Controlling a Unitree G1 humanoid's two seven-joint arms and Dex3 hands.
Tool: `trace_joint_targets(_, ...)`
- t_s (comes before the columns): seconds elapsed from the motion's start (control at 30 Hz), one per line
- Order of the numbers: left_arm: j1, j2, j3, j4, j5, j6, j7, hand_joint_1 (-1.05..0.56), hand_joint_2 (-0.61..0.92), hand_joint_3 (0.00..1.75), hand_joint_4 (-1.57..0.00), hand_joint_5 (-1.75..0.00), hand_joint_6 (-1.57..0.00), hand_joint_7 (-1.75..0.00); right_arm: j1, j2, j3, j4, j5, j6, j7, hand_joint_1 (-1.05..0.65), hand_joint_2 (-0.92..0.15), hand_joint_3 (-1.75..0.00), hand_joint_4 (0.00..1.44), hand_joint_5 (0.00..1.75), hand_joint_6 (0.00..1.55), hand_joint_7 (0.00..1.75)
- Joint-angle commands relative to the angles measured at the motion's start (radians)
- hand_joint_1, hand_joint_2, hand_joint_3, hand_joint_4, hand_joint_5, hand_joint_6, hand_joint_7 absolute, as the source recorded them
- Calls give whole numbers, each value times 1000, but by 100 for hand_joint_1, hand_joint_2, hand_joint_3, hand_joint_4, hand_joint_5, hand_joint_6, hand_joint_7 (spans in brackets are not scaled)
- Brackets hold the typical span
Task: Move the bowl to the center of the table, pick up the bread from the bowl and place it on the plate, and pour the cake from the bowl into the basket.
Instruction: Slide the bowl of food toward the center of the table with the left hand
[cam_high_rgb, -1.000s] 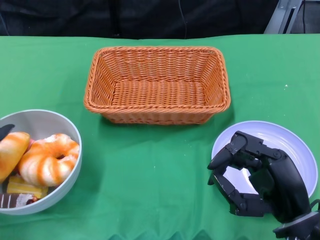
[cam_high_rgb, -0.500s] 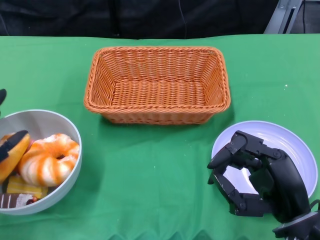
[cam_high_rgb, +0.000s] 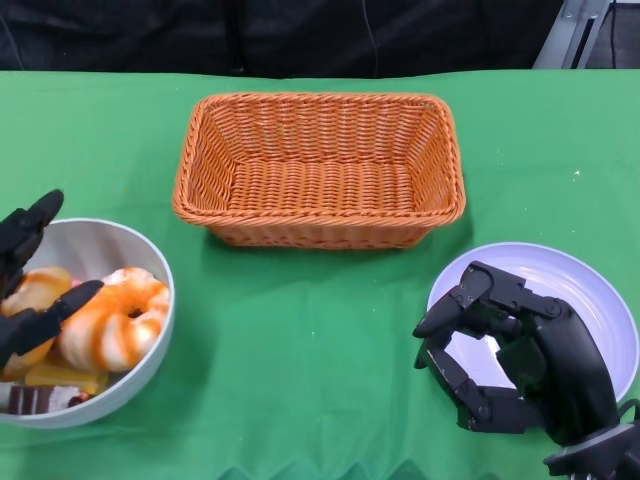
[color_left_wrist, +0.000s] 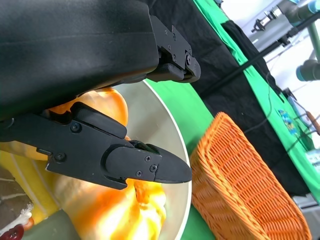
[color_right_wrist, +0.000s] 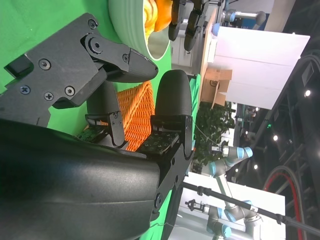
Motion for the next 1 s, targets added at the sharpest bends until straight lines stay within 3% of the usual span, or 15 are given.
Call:
trace_joint_targets(0.03, 41, -16, -6, -66, -9, 37, -8, -68, 92, 22, -21, 0, -27, -1, -5, -3, -6, 4, 4, -12, -3, -20, -45, -101, 72, 151, 68, 127)
trace_joint_targets(0.23, 103, -30, -23, -204, 0, 106, -17, -69, 92, 25, -21, -1, -27, 0, -5, -1, -5, 6, 4, -15, -2, -20, -47, -97, 72, 151, 68, 126)
trace_joint_targets(0.8, 159, -63, -32, -358, -16, 194, -33, -68, 92, 25, -22, -1, -28, 0, -6, 1, -4, 16, 2, -25, -2, -20, -46, -99, 72, 150, 68, 126)
trace_joint_targets(1.0, 189, -95, -42, -457, -12, 285, -14, -68, 92, 26, -22, 0, -27, 0, -4, -2, -3, 7, -4, -13, -6, -21, -46, -98, 72, 150, 68, 126)
